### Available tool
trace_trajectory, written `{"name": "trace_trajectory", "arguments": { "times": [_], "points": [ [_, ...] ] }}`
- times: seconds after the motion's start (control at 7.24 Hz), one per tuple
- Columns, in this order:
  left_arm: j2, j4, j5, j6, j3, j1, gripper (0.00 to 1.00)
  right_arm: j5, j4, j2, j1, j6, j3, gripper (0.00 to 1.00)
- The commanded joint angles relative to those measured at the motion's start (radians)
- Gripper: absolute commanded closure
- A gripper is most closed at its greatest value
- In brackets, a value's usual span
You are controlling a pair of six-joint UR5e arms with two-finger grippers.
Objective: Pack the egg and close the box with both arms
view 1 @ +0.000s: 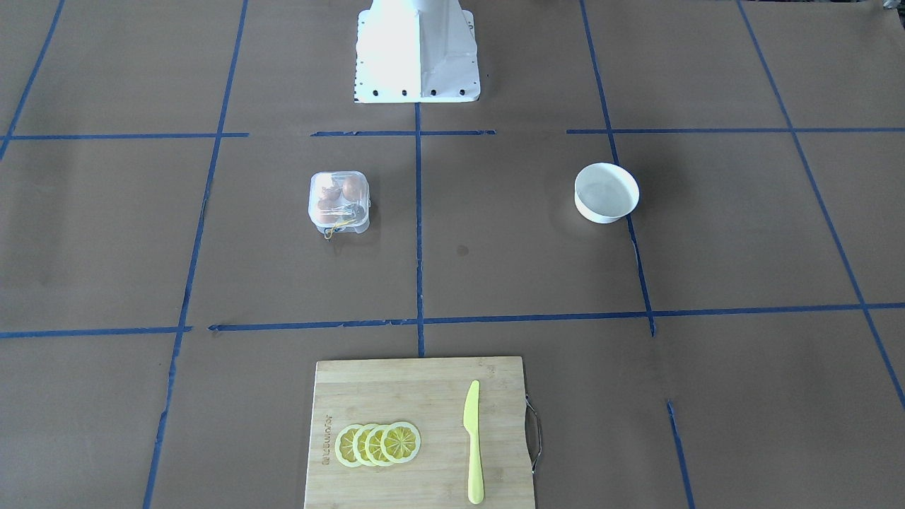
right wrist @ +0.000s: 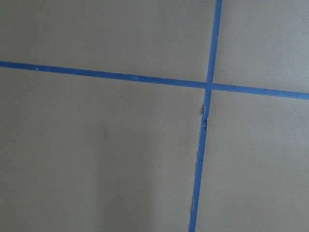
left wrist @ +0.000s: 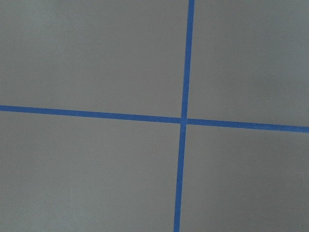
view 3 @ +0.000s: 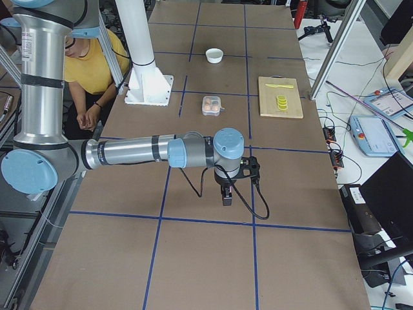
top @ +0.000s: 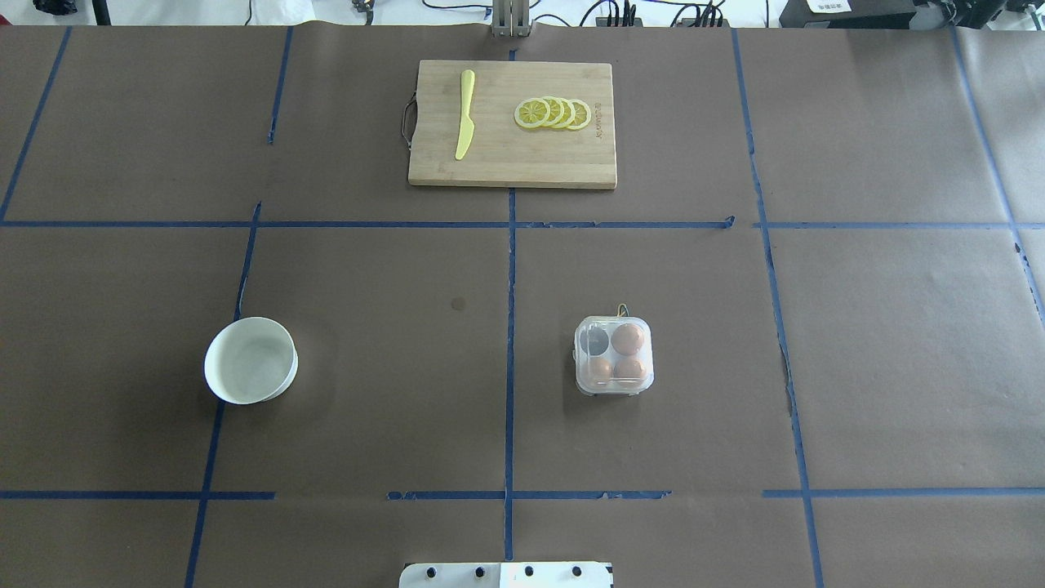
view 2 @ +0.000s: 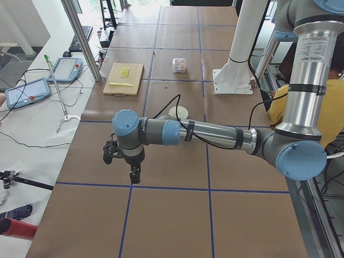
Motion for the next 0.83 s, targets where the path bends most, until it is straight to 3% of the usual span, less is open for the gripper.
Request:
{"name": "trace_trajectory", "arguments": {
  "times": [0.0,0.69],
  "points": [
    [-0.017,0.009,0.000,0.002,-0.013,-0.002,0.00,-0.001,-0.002,0.001,-0.011,0.001,-0.002,0.00],
    [-0.004,0.001,-0.002,-0.001,-0.033,0.004,0.00,-0.001,-0.002,0.003,-0.022,0.001,-0.004,0.00]
  ]
}}
